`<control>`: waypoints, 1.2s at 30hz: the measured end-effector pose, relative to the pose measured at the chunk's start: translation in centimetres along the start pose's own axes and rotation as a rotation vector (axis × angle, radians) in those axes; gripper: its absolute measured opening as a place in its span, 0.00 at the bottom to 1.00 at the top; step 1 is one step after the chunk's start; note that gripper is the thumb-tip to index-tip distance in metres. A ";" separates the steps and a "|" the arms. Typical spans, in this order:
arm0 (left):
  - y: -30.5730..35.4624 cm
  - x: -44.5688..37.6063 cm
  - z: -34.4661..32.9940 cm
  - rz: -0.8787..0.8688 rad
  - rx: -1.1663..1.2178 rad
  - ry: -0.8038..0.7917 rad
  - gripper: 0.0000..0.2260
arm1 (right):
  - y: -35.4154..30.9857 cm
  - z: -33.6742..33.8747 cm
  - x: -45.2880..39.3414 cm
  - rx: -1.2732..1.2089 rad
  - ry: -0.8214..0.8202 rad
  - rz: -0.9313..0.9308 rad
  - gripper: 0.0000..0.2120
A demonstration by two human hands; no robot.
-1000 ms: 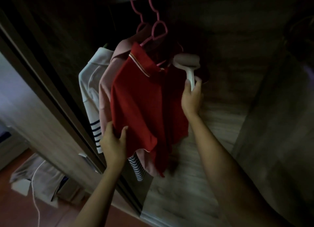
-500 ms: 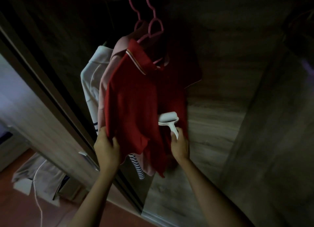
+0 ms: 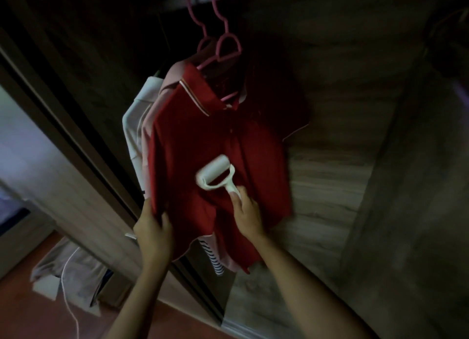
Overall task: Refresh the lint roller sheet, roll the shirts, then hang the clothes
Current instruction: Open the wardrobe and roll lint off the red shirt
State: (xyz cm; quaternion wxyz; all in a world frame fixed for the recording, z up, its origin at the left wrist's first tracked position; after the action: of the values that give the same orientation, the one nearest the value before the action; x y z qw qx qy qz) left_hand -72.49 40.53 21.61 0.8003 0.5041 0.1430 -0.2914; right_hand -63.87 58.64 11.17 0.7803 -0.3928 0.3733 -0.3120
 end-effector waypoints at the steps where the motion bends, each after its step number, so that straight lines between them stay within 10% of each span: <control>1: 0.0 0.0 0.1 0.009 0.010 0.000 0.11 | 1.3 -0.6 0.8 0.037 -0.048 -0.030 0.10; 6: -0.1 -0.4 -0.1 0.018 0.013 -0.012 0.13 | 5.2 -1.4 4.0 0.179 -0.153 -0.129 0.10; 19: 0.1 -0.3 -0.5 0.016 0.053 -0.030 0.07 | -5.1 4.2 -2.7 -0.017 0.185 0.046 0.11; 31: -0.2 -0.7 -0.7 -0.007 0.014 -0.055 0.08 | 7.6 -2.0 3.7 0.315 -0.227 -0.231 0.13; 36: -0.5 -1.1 -0.5 -0.009 0.001 -0.059 0.10 | 5.3 0.5 2.8 0.144 0.037 -0.161 0.13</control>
State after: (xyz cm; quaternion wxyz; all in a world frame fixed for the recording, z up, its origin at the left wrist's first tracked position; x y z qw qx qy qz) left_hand -73.57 41.17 21.60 0.8027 0.4949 0.1216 -0.3099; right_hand -60.97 59.27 5.92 0.7719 -0.3587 0.3319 -0.4067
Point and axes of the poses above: each hand's wrist, its own x-axis away from the middle knuckle, its own z-axis out of the back of the hand, y = z × x, the point moved 2 cm from there along -x, towards the middle knuckle, and after that the axes turned 7 degrees about x, right-handed, at the moved point
